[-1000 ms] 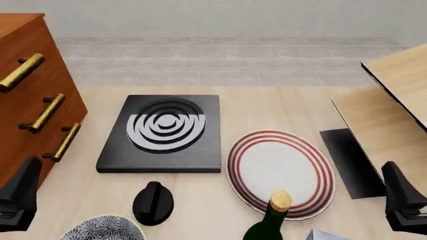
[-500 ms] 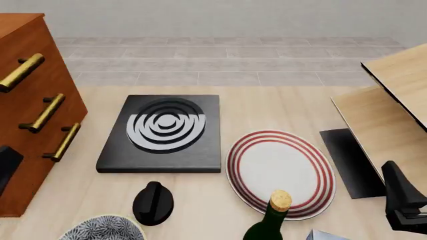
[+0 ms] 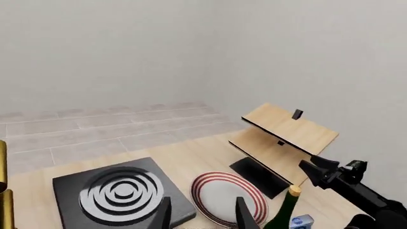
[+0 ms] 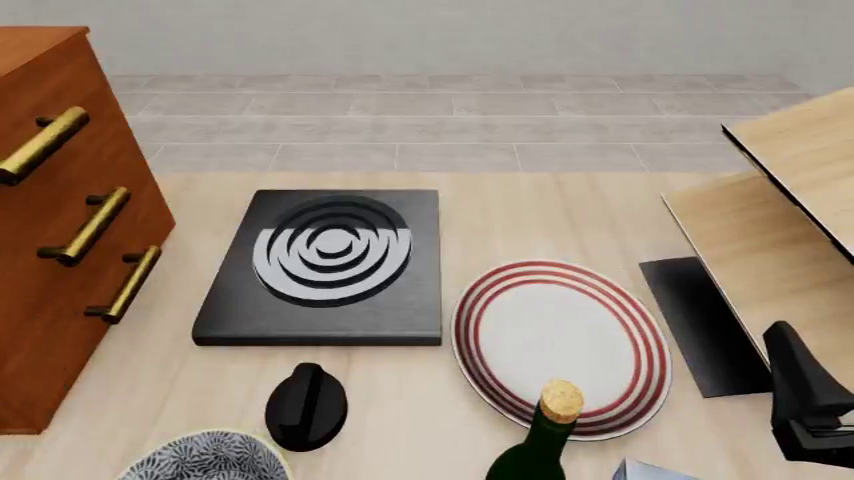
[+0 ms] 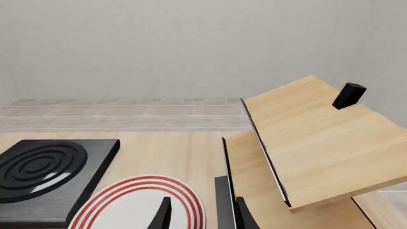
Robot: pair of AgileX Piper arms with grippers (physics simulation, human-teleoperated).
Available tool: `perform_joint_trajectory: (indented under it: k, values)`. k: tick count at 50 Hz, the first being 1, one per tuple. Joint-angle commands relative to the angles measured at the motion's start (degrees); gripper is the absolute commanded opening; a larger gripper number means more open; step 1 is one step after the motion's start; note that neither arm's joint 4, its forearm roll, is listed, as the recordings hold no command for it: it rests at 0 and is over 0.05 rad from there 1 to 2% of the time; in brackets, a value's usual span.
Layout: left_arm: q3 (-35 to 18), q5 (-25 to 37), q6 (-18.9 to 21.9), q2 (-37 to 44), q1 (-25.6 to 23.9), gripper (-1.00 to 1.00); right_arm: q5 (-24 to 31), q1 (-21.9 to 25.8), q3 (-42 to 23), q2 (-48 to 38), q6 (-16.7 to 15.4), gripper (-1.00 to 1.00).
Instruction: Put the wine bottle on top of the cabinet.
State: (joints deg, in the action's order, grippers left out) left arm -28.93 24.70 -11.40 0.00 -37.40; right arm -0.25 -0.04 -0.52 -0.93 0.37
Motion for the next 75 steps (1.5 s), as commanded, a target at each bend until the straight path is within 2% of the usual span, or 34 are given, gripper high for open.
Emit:
perform_joint_trajectory:
  k: [1, 6, 9, 10, 14, 39, 54, 55, 56, 64, 75]
  values:
    - [-1.4, 1.5, -0.5, 0.0, -2.2, 1.0, 0.0, 0.0, 0.0, 0.0, 0.0, 1.0]
    - [-1.4, 1.5, -0.5, 0.0, -2.2, 1.0, 0.0, 0.0, 0.0, 0.0, 0.0, 1.0]
    - [-3.9, 4.4, -0.2, 0.0, -6.4, 1.0, 0.7, 0.0, -0.3, 0.5, 0.0, 1.0]
    - [-2.8, 4.4, -1.0, 0.0, -8.0, 1.0, 0.9, 0.0, -0.4, 0.5, 0.0, 1.0]
    - [-1.0, 3.2, -1.6, 0.0, -9.3, 1.0, 0.9, 0.0, -0.4, 0.5, 0.0, 1.0]
    - [8.3, -4.1, -1.3, 0.3, -17.4, 1.0, -0.4, 0.0, 0.0, -0.4, 0.0, 1.0]
    - [13.2, -17.4, -1.9, 10.3, -20.2, 1.0, -0.7, 0.0, 0.1, -0.7, 0.0, 1.0]
    - [13.5, -18.9, -2.1, 11.7, -20.6, 1.0, -0.7, 0.0, 0.1, -0.7, 0.0, 1.0]
    - [14.9, -24.8, -2.6, 17.0, -22.0, 1.0, -0.7, 0.0, 0.1, -0.7, 0.0, 1.0]
    - [15.3, -34.4, -2.4, 27.0, -25.5, 1.0, -0.7, 0.0, 0.1, -0.7, 0.0, 1.0]
    - [14.5, -40.8, -2.8, 34.5, -27.1, 1.0, -0.7, 0.0, 0.1, -0.7, 0.0, 1.0]
